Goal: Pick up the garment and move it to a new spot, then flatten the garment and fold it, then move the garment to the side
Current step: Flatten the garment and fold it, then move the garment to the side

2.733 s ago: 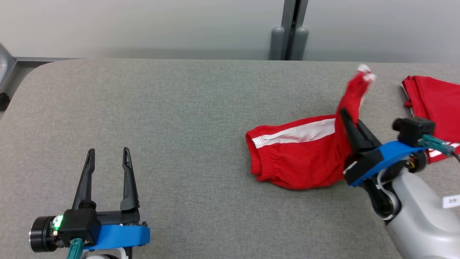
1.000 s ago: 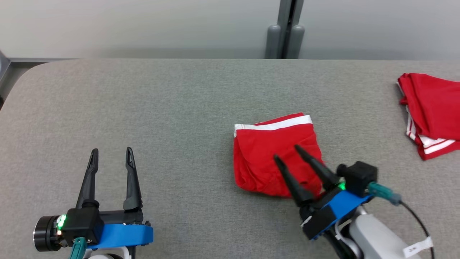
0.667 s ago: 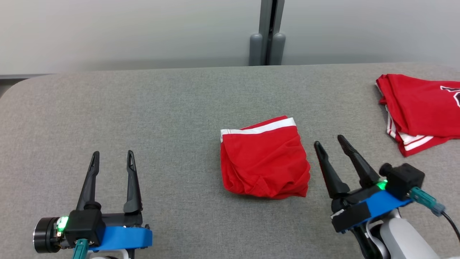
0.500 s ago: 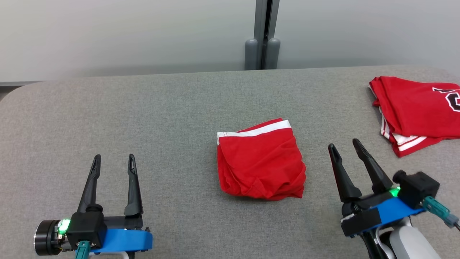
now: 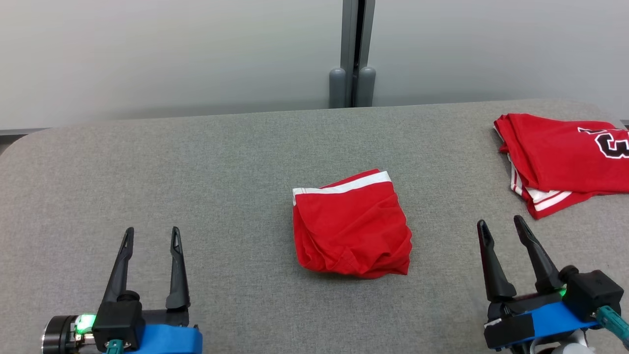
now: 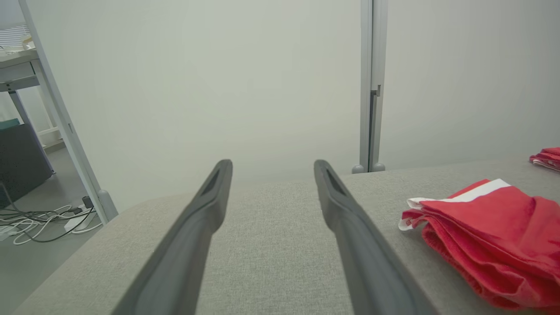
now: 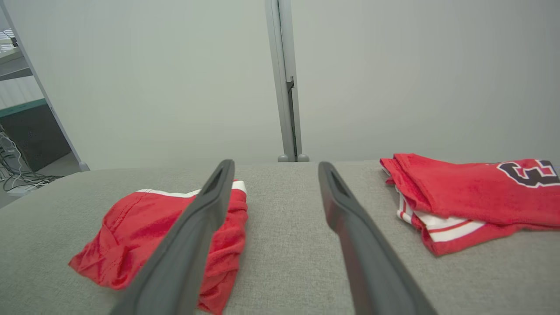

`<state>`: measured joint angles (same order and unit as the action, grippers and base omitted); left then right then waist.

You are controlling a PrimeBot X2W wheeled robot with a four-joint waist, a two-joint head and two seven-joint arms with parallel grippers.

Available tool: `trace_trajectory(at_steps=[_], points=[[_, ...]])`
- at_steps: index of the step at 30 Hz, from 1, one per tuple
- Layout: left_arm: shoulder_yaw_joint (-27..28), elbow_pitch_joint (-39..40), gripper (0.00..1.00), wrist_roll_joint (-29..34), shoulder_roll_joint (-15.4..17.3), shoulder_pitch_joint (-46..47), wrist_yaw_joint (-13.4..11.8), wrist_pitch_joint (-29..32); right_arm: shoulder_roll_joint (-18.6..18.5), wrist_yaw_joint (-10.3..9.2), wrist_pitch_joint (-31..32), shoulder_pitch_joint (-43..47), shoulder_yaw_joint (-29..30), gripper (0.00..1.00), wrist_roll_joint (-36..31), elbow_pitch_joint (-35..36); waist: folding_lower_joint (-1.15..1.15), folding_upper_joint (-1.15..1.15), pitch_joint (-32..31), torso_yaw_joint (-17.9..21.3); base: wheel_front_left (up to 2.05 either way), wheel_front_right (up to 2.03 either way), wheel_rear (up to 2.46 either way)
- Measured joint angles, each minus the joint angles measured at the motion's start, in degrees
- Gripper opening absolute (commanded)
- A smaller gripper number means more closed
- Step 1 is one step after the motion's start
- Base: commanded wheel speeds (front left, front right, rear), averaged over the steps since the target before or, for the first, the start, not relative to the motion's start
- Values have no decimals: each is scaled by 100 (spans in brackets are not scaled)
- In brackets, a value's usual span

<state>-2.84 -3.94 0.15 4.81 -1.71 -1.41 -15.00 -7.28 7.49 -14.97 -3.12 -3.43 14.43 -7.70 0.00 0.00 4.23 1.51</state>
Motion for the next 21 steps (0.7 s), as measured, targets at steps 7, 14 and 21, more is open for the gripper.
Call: trace_trajectory(at_steps=[7, 14, 21], points=[[64, 211, 100, -267, 64, -77, 179, 0, 136, 0, 3, 188, 227, 100, -204, 79, 0, 0, -58, -41, 0, 0, 0], [213, 235, 100, -452, 167, -147, 356, 0, 197, 0, 78, 221, 336, 100, -280, 19, 0, 0, -84, -128, 0, 0, 0], [385, 182, 100, -556, 165, -148, 424, 0, 222, 0, 100, 211, 365, 100, -279, -203, 0, 0, -61, -161, 0, 0, 0]])
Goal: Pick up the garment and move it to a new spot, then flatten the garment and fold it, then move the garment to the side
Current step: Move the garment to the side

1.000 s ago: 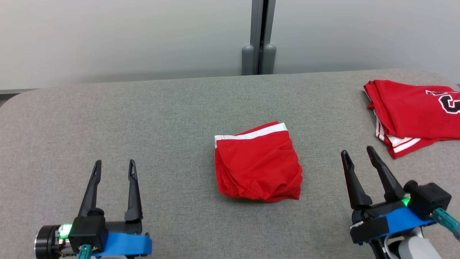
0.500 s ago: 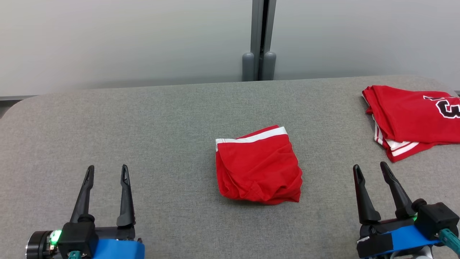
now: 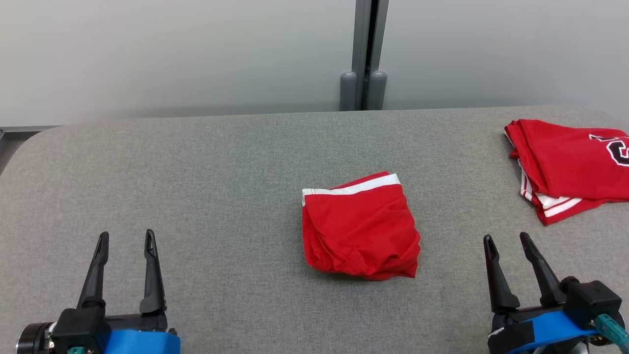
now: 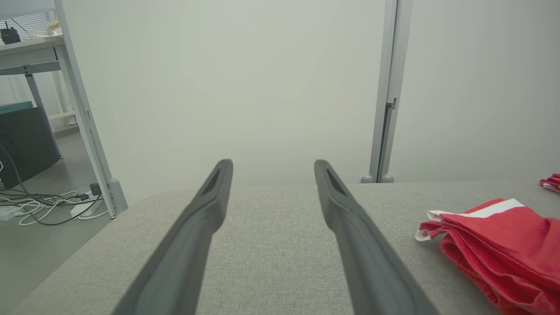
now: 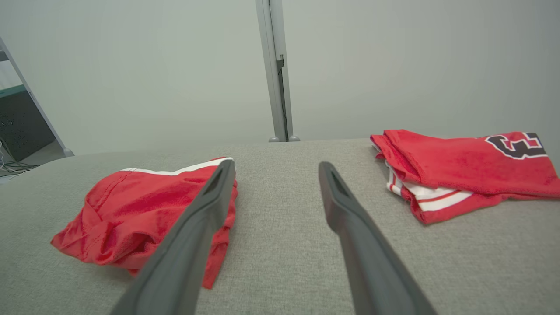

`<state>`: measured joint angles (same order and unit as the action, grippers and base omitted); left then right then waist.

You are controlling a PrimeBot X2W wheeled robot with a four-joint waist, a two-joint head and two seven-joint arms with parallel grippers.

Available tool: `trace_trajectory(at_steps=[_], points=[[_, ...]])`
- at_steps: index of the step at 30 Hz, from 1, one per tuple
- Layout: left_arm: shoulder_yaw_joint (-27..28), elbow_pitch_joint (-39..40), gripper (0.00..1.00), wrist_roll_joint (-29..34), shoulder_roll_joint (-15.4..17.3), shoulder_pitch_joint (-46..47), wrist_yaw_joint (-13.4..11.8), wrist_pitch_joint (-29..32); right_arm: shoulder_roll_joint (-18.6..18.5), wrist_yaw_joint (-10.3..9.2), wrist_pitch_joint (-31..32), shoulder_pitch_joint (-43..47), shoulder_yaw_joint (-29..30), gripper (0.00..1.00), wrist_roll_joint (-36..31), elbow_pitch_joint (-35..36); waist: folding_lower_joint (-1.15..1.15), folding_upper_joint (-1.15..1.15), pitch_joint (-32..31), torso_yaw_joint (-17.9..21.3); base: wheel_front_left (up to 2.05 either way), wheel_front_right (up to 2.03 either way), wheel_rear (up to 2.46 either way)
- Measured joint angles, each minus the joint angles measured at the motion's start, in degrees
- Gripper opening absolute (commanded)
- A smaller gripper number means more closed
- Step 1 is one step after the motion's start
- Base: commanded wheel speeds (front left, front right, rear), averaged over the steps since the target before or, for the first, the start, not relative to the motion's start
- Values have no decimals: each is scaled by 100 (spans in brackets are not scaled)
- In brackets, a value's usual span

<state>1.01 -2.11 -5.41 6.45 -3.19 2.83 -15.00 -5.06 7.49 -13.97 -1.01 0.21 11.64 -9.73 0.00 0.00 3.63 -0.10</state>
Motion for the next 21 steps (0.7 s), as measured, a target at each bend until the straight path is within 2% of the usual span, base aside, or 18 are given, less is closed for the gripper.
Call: trace_trajectory(at_steps=[21], points=[[102, -34, 100, 93, -135, 5, 81, 0, -62, 0, 12, -319, -125, 100, 63, -296, 0, 0, 84, -81, 0, 0, 0]])
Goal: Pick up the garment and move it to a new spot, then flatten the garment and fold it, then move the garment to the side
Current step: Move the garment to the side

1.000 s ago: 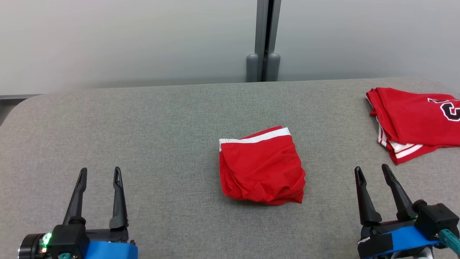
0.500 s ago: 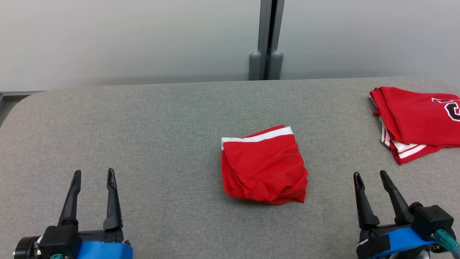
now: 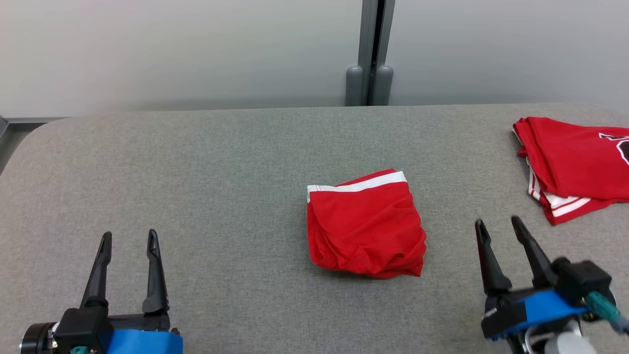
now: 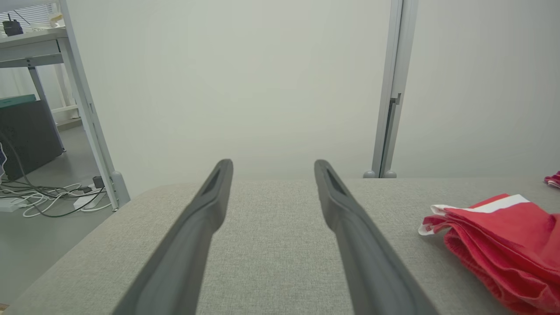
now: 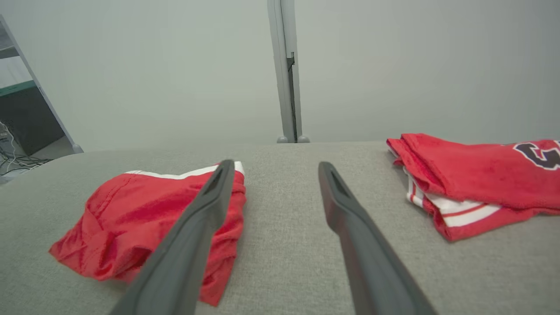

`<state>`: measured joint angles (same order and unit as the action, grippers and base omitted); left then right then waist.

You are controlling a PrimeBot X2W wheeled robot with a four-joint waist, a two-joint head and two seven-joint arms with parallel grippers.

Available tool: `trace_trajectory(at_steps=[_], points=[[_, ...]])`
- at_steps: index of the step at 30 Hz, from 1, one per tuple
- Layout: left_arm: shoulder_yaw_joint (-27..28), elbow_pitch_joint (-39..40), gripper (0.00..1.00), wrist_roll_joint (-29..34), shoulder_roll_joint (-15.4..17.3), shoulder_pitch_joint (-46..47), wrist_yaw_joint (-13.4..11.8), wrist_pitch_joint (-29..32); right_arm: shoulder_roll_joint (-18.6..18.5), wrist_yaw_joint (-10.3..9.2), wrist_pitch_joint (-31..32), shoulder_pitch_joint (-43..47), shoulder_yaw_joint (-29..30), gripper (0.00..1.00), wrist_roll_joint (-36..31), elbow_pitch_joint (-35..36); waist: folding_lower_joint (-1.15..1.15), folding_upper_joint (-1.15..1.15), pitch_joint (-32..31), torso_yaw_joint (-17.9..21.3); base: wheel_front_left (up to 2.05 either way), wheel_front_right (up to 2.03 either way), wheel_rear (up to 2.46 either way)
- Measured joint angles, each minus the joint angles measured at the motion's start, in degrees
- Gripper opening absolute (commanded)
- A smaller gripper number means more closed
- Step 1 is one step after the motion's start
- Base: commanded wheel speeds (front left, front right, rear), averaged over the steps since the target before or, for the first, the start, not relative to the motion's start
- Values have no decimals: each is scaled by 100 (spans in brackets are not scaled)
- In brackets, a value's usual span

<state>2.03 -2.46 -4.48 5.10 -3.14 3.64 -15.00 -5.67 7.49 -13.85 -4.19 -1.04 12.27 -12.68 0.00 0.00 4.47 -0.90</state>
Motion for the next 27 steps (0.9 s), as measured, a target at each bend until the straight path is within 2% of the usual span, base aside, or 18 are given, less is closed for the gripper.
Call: trace_trajectory(at_steps=[6, 11, 17, 27], points=[[-13, 5, 100, 24, -21, 122, 42, 1, -235, 0, 331, -833, -388, 100, 93, -107, 0, 0, 110, -110, 0, 0, 0], [-59, 5, 100, 44, -66, 227, 44, 0, -390, 0, 716, -1468, -612, 100, 102, -506, 0, 0, 231, -272, 0, 0, 0], [-130, 4, 100, 48, -136, 356, 42, 0, -542, 0, 1109, -1824, -768, 100, 224, -1358, 0, 0, 401, -510, 0, 0, 0], [-216, -23, 100, 44, -178, 515, 36, 1, -555, 0, 1071, -2037, -1035, 100, 463, -2665, -1, 0, 655, -756, 0, 0, 0]])
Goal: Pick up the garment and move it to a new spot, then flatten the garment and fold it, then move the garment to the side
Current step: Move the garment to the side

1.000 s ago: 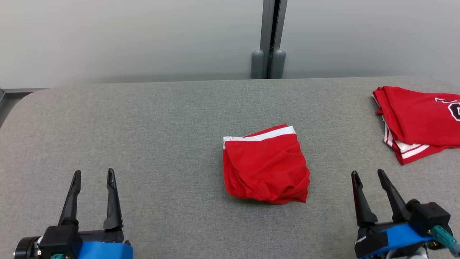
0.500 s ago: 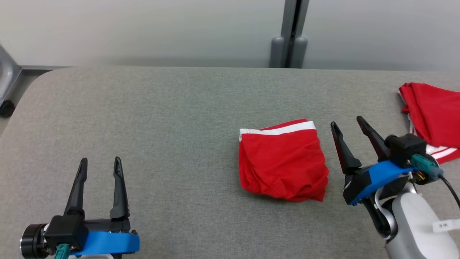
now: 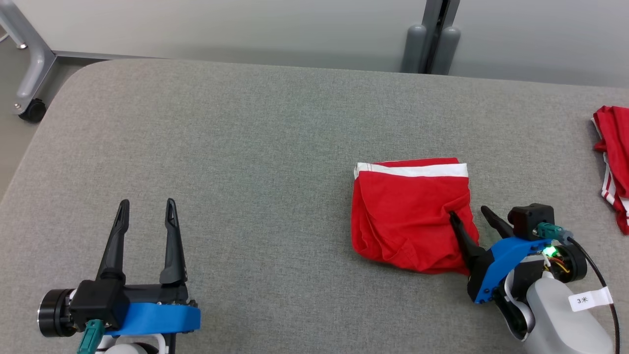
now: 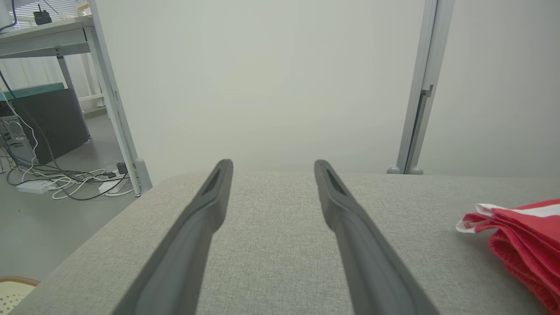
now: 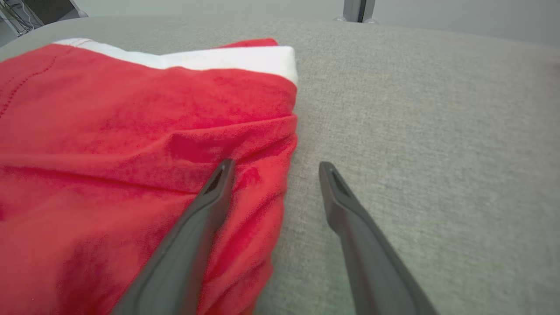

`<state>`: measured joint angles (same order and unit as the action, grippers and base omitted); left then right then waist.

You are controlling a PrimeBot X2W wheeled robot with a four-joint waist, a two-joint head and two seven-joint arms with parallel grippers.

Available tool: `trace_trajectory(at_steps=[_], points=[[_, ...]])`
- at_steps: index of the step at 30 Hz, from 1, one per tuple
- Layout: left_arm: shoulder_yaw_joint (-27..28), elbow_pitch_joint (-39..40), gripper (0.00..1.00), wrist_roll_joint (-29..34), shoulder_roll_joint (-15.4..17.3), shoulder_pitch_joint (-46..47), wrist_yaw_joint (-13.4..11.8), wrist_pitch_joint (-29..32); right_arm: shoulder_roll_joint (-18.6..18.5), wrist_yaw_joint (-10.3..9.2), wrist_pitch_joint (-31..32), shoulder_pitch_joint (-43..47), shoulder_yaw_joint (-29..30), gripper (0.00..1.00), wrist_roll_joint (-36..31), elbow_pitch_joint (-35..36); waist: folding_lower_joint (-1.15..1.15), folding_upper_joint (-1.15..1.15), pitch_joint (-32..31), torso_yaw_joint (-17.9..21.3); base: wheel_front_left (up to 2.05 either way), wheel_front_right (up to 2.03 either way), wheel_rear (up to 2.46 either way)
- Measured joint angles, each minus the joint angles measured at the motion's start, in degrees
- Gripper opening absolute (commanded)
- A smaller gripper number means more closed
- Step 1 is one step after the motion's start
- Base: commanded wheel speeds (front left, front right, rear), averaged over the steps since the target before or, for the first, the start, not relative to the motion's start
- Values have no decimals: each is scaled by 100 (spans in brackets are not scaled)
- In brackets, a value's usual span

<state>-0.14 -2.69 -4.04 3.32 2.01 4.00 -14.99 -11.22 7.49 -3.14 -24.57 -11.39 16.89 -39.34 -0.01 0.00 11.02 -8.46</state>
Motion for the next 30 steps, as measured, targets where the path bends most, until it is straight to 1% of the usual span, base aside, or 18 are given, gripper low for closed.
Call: trace_trajectory(at_steps=[8, 9, 10, 11, 12, 16, 19, 23, 30], points=[[-66, -25, 100, -1, -18, 77, -15, -1, 52, 0, -148, -255, -332, 100, 249, -647, 0, 0, 94, -82, 0, 0, 0], [-76, -32, 100, -1, -19, 82, -16, -1, 79, -1, -160, -288, -382, 98, 308, -698, 0, 0, 97, -96, 0, 0, 0], [-78, -38, 100, -1, -19, 82, -18, 0, 90, -2, -183, -319, -434, 49, 382, -744, 0, 0, 97, -107, 0, 0, 0], [-78, -41, 100, -2, -20, 82, -18, 0, 107, -2, -202, -339, -490, 11, 437, -768, 0, 0, 93, -109, 0, 0, 0], [-76, -41, 100, -3, -22, 83, -19, 0, 121, -2, -246, -346, -549, 0, 504, -780, 0, 0, 89, -107, 0, 0, 0], [-60, -45, 100, -10, -24, 70, -42, -1, 99, 1, -456, -384, -714, 0, 691, -829, 0, 0, 80, -24, 0, 0, 0], [-59, -26, 100, -9, -26, 50, -40, -1, -43, 1, -598, -428, -816, 0, 751, -801, 0, 0, 122, 129, 0, 0, 0], [-71, 31, 100, 3, -30, 73, -35, -5, -275, 1, -731, -468, -893, 0, 862, -615, 1, 0, 295, 466, 0, 0, 0], [-27, 123, 100, 133, 10, 407, -12, -7, -759, 1, -842, -572, -833, 0, 953, -192, 0, 0, 693, 1142, 0, 0, 0]])
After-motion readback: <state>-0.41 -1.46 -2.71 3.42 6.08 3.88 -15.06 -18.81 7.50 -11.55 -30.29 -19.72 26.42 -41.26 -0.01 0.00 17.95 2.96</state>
